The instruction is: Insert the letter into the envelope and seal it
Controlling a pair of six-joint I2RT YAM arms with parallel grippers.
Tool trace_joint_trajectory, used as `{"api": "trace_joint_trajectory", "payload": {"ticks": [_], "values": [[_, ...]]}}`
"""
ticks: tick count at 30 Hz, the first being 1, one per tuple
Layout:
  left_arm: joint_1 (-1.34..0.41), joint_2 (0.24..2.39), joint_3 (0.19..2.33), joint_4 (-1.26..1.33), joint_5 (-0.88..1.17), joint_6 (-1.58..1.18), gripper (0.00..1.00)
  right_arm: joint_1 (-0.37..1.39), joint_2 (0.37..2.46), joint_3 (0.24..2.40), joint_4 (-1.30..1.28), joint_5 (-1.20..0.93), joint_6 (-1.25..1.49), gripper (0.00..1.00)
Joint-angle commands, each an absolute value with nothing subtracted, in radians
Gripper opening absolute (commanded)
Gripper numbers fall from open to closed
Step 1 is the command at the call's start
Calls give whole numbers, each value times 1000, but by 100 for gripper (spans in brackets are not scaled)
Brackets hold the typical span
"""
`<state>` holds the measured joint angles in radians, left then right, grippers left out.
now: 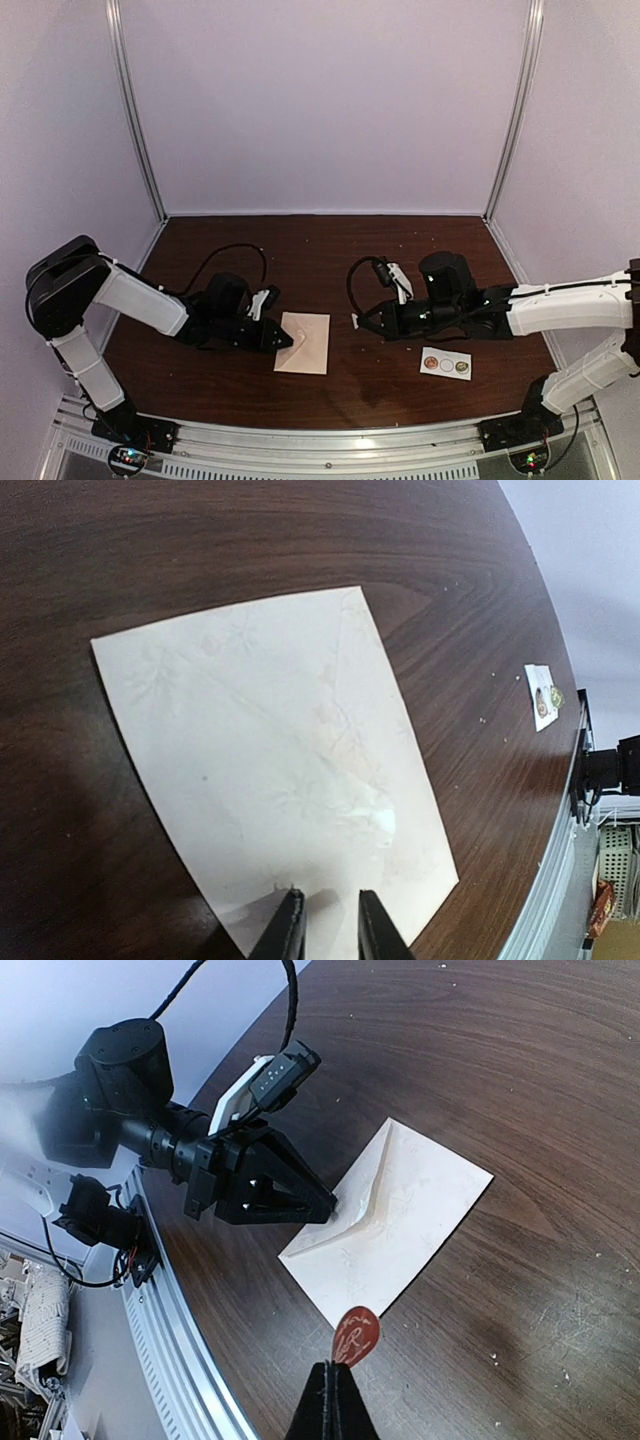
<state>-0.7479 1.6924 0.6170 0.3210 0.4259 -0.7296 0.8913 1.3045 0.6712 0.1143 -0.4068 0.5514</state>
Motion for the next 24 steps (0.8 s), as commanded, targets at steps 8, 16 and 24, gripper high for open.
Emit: {"api": "trace_joint_trajectory", "payload": {"ticks": [8,16,24], "values": [[-766,1810,595,486,429,-742,18,917,1497,809,123,-349,527,0],[-816,1859,603,495,431,-753,16,937,1641,899,69,-335,507,0],[-822,1864,597,495,432,-764,16,955,1783,984,42,-339,496,0]]}}
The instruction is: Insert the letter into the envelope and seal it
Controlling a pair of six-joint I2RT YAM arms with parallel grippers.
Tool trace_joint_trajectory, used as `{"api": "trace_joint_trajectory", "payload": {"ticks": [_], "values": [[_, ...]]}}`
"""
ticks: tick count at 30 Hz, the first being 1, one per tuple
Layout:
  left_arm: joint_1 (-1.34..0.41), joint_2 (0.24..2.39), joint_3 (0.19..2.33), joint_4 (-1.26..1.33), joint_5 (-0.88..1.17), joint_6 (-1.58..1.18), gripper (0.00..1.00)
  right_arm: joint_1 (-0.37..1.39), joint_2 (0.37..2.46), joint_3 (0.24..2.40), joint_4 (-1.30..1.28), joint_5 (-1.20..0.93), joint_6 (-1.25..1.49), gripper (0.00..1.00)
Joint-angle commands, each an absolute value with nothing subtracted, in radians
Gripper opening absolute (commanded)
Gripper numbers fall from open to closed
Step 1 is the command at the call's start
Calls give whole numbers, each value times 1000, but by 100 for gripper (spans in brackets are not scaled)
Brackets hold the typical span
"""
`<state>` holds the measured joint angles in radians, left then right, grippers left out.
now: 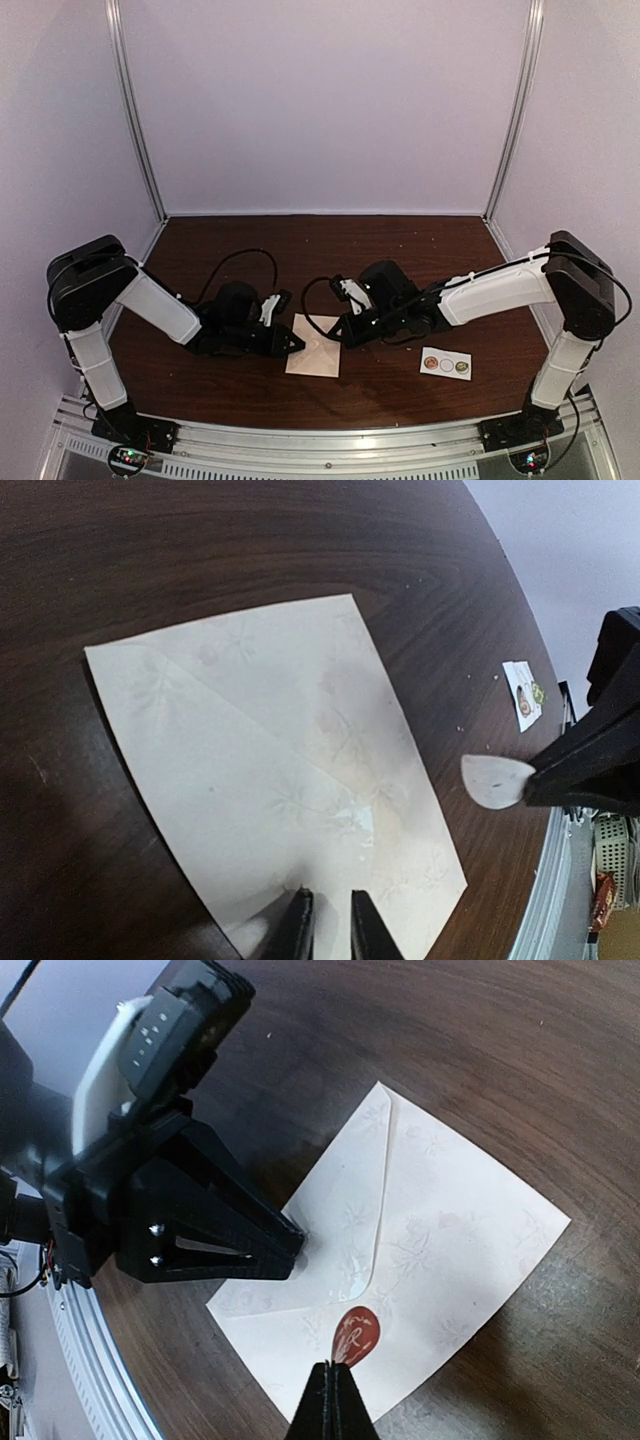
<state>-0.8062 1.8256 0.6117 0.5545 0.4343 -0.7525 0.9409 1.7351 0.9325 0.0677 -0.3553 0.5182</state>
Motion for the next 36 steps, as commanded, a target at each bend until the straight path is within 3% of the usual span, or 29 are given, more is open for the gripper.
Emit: {"api": "trace_joint_trajectory", "payload": {"ticks": [1,16,36], "values": [[-822,1866,598,494,433,-764,16,959,1795,996,37,-342,493,0],[-824,1873,604,471,429,-758,15,991,1885,1081,-37,-295,468,0],[-824,1873,605,465,429,-758,15,996,1803,1077,-91,-188,469,0]]}}
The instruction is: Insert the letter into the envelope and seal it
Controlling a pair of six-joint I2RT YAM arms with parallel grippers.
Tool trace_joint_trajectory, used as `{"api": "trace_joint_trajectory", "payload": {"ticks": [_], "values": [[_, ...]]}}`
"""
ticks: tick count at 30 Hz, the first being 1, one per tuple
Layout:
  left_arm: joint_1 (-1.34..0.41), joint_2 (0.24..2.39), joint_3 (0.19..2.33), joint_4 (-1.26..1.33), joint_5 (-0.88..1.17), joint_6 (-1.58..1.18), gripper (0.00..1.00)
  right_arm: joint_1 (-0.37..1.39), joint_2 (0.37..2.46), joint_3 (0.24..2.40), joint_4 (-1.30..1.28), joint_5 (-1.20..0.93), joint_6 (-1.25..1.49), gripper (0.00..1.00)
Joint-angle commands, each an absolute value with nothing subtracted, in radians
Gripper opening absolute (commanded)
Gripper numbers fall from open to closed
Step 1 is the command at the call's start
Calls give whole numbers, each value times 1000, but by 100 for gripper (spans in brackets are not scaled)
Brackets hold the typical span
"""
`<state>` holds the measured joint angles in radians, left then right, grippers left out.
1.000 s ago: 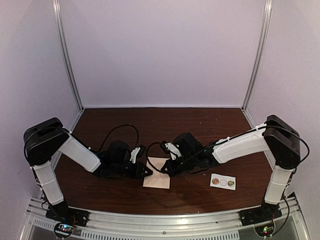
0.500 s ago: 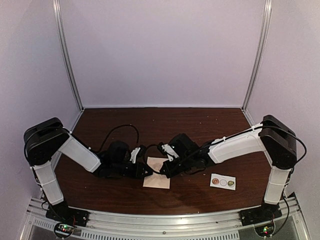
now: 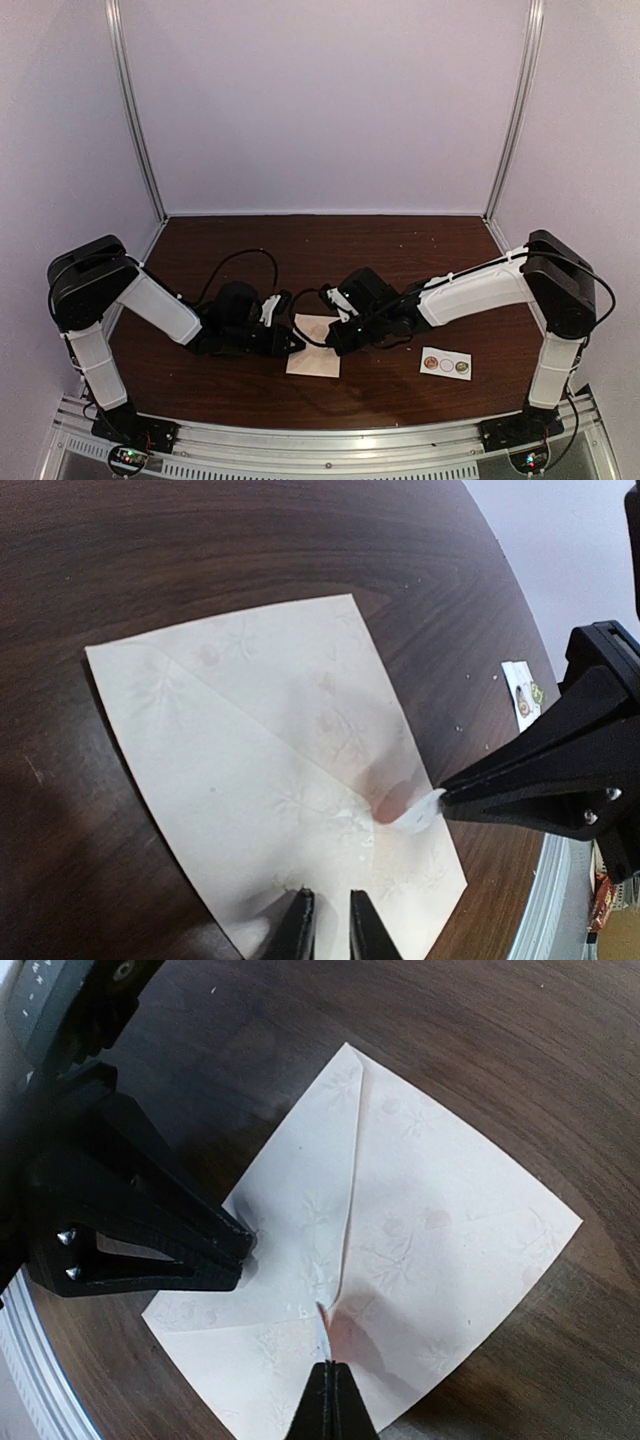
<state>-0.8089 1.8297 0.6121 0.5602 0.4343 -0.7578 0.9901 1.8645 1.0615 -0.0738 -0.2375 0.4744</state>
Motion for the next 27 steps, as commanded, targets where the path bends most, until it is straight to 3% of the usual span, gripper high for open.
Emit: {"api": "trace_joint_trajectory", "payload": {"ticks": [1,27], "values": [[-824,1873,606,465,431,-758,15,996,1795,1077,-96,-182,469,0],[-824,1873,606,457,428,-756,14,1005,1911,1165,-141,-185,434,0]]}}
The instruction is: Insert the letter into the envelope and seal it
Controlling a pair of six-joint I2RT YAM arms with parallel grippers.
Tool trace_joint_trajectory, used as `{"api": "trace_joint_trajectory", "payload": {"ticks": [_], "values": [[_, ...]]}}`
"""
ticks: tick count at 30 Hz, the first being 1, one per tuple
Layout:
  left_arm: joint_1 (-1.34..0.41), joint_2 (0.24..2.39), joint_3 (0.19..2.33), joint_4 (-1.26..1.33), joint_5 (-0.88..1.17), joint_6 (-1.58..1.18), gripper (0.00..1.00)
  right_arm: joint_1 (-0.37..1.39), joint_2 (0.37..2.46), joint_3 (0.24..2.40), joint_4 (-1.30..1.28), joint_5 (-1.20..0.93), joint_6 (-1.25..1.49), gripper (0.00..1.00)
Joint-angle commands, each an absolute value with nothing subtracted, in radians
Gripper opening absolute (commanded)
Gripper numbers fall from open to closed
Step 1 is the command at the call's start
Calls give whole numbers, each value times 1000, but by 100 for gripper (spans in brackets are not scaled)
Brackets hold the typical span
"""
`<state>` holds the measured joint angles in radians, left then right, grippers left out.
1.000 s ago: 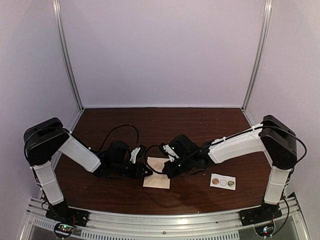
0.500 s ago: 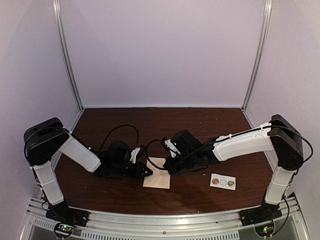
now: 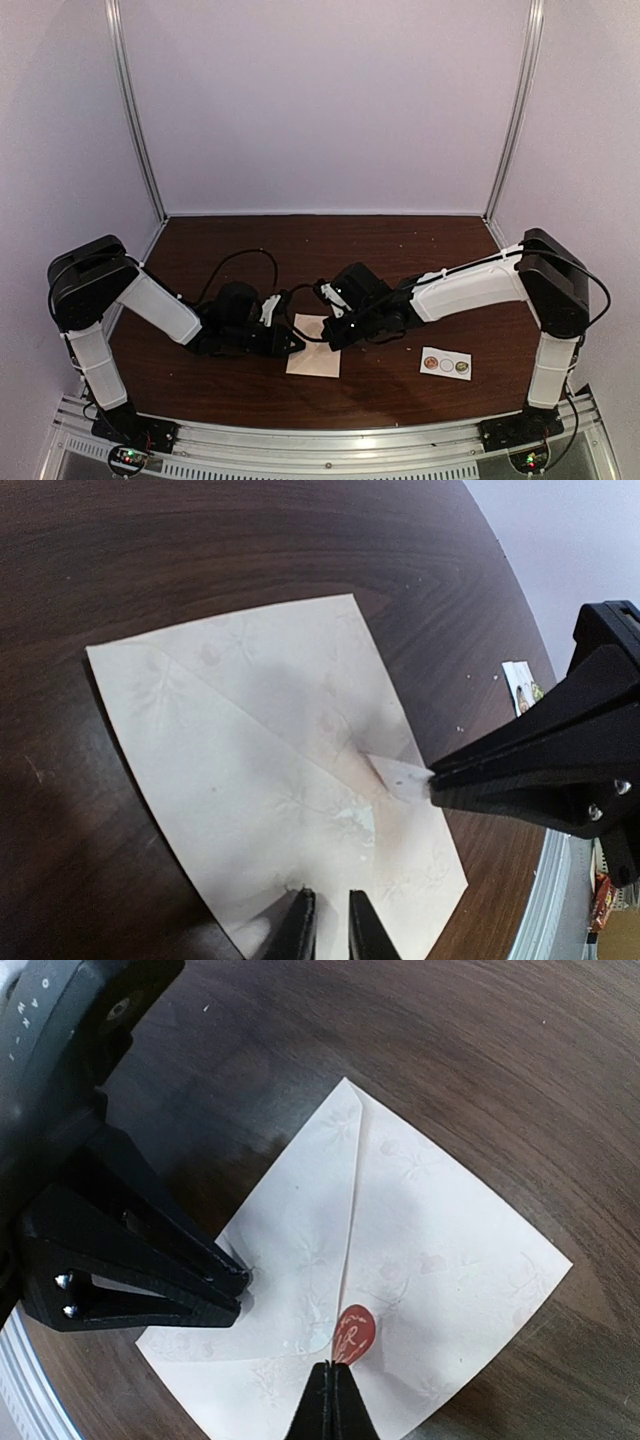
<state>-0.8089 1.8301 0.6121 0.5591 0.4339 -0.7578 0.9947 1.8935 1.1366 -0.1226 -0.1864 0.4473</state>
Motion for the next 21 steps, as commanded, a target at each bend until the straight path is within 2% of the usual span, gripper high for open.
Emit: {"api": "trace_joint_trajectory", "payload": {"ticks": [1,21], "values": [[-824,1873,606,457,428,-756,14,1006,1912,1167,-141,-185,432,0],[-824,1874,604,451,428,-754,14,1019,1970,1193,-135,-242,420,0]]}}
